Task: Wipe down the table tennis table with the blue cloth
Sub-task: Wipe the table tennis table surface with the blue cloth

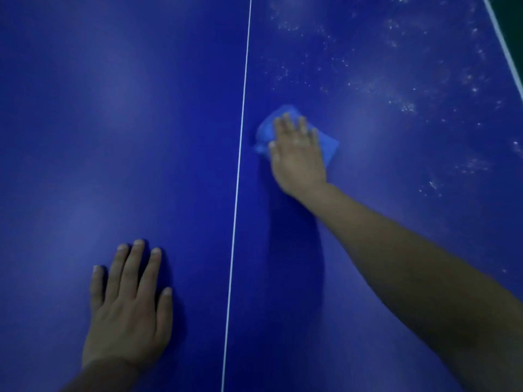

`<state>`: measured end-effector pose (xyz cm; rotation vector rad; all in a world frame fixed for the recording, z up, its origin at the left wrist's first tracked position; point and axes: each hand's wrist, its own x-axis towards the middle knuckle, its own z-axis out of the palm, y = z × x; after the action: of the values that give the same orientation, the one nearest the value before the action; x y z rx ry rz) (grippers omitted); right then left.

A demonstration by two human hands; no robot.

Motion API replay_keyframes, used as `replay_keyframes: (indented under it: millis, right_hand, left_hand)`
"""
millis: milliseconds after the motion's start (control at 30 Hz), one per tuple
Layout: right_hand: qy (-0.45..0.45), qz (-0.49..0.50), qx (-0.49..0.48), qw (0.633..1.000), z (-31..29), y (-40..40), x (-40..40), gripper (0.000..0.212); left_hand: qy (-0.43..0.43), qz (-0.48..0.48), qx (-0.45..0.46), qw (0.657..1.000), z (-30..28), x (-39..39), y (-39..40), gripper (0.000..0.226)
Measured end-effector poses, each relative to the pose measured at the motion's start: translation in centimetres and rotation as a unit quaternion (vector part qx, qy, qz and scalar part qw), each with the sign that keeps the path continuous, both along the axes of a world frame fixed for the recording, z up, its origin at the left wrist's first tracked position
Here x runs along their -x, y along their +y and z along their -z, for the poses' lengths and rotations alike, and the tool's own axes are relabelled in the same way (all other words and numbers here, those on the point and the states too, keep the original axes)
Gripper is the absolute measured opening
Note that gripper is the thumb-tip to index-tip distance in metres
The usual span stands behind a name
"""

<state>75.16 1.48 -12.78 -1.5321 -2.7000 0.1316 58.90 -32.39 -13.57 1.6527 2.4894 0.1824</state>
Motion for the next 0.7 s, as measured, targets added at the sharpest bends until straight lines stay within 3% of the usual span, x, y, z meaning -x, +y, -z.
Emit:
replay_keyframes:
  millis: [33, 100, 200, 300, 367, 467, 567, 633, 700]
  right_hand:
    - [0.006, -0.059, 0.012, 0.998, -0.1, -0.4, 0.2, 0.056]
    - [-0.008, -0.069, 0.000, 0.998, -0.6, 1.8, -2.0, 0.058]
    - [-0.042, 0.091, -0.055, 0.993, -0.7, 8.5, -9.5, 0.057]
    - [0.001, 0.242, -0.015, 0.970, -1.3, 11.7, -15.3, 0.056]
    - [0.012, 0.216, -0.026, 0.976, -0.9, 9.7, -15.1, 0.057]
    - [0.001, 0.048, -0.018, 0.999, -0.1, 2.5, -13.3, 0.061]
    - [0.001, -0.087, 0.035, 0.996, -0.2, -1.6, -13.5, 0.059]
    - [0.001, -0.093, 0.023, 0.995, -0.8, 1.7, -14.5, 0.062]
    - [-0.003, -0.008, 0.013, 1.000, -1.1, 7.1, -16.3, 0.069]
  left_hand:
    - [0.001, -0.001, -0.001, 1.000, 0.0, 0.0, 0.0, 0.068]
    - [0.000, -0.001, -0.002, 1.000, 0.1, -0.1, 0.1, 0.068]
    - [0.001, 0.000, -0.004, 1.000, 0.2, 0.0, 0.1, 0.068]
    - [0.001, 0.000, -0.006, 1.000, 0.2, 0.0, 0.2, 0.068]
    - [0.002, 0.002, -0.003, 1.000, 0.1, 0.0, 0.1, 0.068]
    - [0.003, 0.000, -0.005, 1.000, 0.1, -0.2, 0.0, 0.068]
    - [0.007, -0.001, -0.007, 1.000, 0.2, -0.1, 0.0, 0.068]
    - [0.009, 0.000, -0.006, 1.000, 0.2, -0.1, 0.1, 0.068]
    - [0.013, 0.002, -0.006, 1.000, 0.3, -0.1, 0.3, 0.067]
